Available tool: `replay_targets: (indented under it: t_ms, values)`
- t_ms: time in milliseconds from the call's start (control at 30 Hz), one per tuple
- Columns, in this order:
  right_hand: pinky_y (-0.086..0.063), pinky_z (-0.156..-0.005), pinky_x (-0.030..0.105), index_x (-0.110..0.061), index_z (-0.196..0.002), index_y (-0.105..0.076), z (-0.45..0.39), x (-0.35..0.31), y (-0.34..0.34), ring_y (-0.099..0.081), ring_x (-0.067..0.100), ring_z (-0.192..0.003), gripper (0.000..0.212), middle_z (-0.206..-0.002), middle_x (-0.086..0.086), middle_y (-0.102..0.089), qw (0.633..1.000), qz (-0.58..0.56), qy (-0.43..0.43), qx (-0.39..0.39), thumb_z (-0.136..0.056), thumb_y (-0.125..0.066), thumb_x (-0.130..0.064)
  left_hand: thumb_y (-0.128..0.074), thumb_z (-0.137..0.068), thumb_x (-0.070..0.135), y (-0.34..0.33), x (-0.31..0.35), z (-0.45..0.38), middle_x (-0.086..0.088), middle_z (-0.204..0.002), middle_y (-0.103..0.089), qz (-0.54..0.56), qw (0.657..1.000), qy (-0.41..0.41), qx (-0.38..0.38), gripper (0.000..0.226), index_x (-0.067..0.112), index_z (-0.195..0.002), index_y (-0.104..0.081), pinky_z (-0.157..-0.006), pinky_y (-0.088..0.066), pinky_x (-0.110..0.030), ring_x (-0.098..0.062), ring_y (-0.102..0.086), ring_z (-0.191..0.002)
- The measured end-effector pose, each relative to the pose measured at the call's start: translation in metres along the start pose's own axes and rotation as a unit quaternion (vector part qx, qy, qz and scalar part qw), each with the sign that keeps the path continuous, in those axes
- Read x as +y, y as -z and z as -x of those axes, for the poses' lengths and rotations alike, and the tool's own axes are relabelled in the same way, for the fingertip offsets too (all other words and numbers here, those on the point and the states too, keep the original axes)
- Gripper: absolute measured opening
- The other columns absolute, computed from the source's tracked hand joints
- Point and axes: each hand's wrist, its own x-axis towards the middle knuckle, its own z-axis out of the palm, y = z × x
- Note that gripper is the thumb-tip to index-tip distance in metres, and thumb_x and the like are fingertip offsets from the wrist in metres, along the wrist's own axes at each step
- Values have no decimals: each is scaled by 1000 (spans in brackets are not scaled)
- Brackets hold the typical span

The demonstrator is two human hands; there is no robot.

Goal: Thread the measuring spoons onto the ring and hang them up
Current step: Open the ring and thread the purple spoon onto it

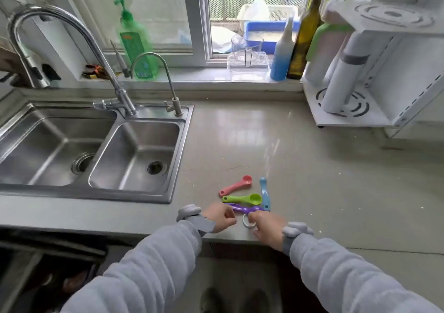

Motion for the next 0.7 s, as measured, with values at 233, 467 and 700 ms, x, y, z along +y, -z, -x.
replay_targets:
  t_ms: [233, 467, 700]
  values:
    - [-39, -65, 34, -17, -85, -51, -4, -4, -6, -62, 36, -89, 7, -100, 13, -67, 999, 49, 19, -11, -85, -46, -21, -52, -91, 25, -3, -13, 4, -14, -106, -70, 68, 997, 42, -15, 33, 2, -108, -67, -80, -48, -29, -20, -62, -87]
    - [-42, -57, 22, -17, -82, -57, 8, -11, 25, -49, 13, -67, 8, -80, -3, -63, 986, -14, 137, 90, -81, -50, -14, -57, -90, 28, -5, -8, 8, -6, -94, -67, 349, 933, 89, 24, 33, 4, -112, -65, -59, -53, -13, -6, -63, -72]
    - [-53, -63, 27, -15, -94, -62, 8, -12, 41, -58, 16, -67, 13, -84, 1, -63, 957, -161, 90, 226, -81, -64, -11, -64, -86, 20, 13, -3, 12, -6, -90, -69, 476, 875, 47, 68, 21, 7, -102, -69, -65, -55, -17, -11, -66, -77]
